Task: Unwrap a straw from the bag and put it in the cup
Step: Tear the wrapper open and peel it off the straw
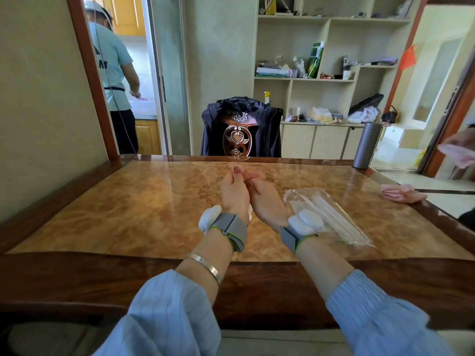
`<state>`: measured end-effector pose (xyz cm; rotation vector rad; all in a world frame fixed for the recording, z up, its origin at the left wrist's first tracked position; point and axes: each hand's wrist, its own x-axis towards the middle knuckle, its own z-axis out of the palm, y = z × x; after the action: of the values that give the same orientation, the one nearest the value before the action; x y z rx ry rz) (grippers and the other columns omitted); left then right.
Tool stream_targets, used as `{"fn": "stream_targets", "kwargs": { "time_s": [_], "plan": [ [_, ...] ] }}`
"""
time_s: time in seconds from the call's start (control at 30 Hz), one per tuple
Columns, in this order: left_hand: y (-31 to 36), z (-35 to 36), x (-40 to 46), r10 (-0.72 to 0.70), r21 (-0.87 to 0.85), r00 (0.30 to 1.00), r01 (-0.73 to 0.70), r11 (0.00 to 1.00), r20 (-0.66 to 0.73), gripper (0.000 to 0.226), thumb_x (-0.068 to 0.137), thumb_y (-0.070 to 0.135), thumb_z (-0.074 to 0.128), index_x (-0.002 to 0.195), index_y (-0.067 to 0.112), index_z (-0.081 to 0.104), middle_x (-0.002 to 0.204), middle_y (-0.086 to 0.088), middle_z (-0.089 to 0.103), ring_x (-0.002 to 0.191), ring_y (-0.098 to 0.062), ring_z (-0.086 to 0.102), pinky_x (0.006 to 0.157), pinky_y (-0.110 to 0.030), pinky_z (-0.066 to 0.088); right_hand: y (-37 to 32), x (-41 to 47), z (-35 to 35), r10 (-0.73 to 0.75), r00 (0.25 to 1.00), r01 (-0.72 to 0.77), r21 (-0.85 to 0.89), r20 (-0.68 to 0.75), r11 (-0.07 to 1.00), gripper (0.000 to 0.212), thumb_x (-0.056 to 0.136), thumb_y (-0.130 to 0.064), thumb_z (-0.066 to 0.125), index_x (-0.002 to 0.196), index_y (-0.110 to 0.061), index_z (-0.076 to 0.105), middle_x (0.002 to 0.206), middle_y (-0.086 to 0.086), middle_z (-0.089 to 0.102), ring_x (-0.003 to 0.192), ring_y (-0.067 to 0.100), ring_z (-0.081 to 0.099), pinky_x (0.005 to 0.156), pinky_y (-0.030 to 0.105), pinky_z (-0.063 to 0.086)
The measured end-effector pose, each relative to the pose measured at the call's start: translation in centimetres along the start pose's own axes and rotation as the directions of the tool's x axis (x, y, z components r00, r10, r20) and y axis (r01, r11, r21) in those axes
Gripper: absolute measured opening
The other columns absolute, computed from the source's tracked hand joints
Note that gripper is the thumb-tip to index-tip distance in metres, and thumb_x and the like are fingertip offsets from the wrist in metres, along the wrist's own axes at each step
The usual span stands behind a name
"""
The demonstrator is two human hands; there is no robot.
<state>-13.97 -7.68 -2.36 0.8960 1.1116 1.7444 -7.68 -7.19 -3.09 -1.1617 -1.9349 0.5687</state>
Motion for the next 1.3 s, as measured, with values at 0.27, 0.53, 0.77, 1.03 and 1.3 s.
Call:
{"fn": "stream_targets", "kwargs": {
  "time_s": [0.27,0.53,0.77,1.03,1.3],
  "plan": [
    [-0.8,0.2,-0.5,0.018,0.017,1.000,-0.018,1.000,0.008,0.042,0.103,0.020,0.030,0.064,0.019,0.047,0.080,0.001,0.067,0.084,-0.015,0.062,0.091,-0.026,0.047,-0.1,-0.7,0.7,-0.003,0.997,0.013,0.119,-0.081,0.993,0.031,0.098,-0.009,0.035,0.096,0.006,0.062,0.093,0.022,0.067,0.085,0.034,0.060,0.073,0.040,0.047],
    [-1.0,-0.3,-0.6,-0.049,0.107,0.998,0.044,0.993,0.039,0.038,0.102,0.020,0.035,0.068,0.017,0.052,0.072,0.004,0.057,0.073,-0.007,0.055,0.061,-0.011,0.047,0.3,-0.7,0.1,-0.011,0.999,0.015,0.093,-0.037,0.996,0.033,0.099,-0.011,0.032,0.105,0.006,0.061,0.103,0.027,0.064,0.090,0.037,0.061,0.081,0.044,0.048],
    [-0.7,-0.7,-0.2,-0.046,0.135,0.995,0.034,0.990,0.084,0.029,0.101,0.026,0.038,0.085,0.015,0.060,0.081,0.002,0.062,0.078,-0.010,0.057,0.069,-0.020,0.045,0.5,-1.0,-0.9,0.060,0.995,-0.069,0.113,0.074,0.991,0.029,0.099,-0.012,0.032,0.081,-0.010,0.054,0.054,-0.006,0.043,0.042,0.001,0.040,0.040,0.011,0.030],
    [0.0,-0.5,-0.1,-0.008,0.073,1.000,0.010,0.997,-0.023,0.036,0.102,0.026,0.034,0.071,0.020,0.051,0.082,-0.004,0.069,0.076,-0.016,0.063,0.059,-0.023,0.045,0.7,-1.3,-0.5,0.126,0.982,-0.146,0.143,0.143,0.979,0.040,0.101,-0.025,0.031,0.066,-0.016,0.050,0.051,-0.001,0.047,0.040,0.013,0.034,0.034,0.016,0.027],
    [-0.9,-0.1,-0.4,0.037,0.080,0.998,-0.034,0.996,-0.042,0.037,0.102,0.022,0.033,0.067,0.019,0.048,0.070,0.000,0.065,0.073,-0.015,0.061,0.080,-0.027,0.048,0.7,-0.7,0.6,0.072,0.996,-0.077,0.122,0.051,0.990,0.035,0.098,-0.010,0.035,0.094,0.009,0.064,0.075,0.008,0.059,0.066,0.024,0.056,0.060,0.033,0.046]
  ]
}}
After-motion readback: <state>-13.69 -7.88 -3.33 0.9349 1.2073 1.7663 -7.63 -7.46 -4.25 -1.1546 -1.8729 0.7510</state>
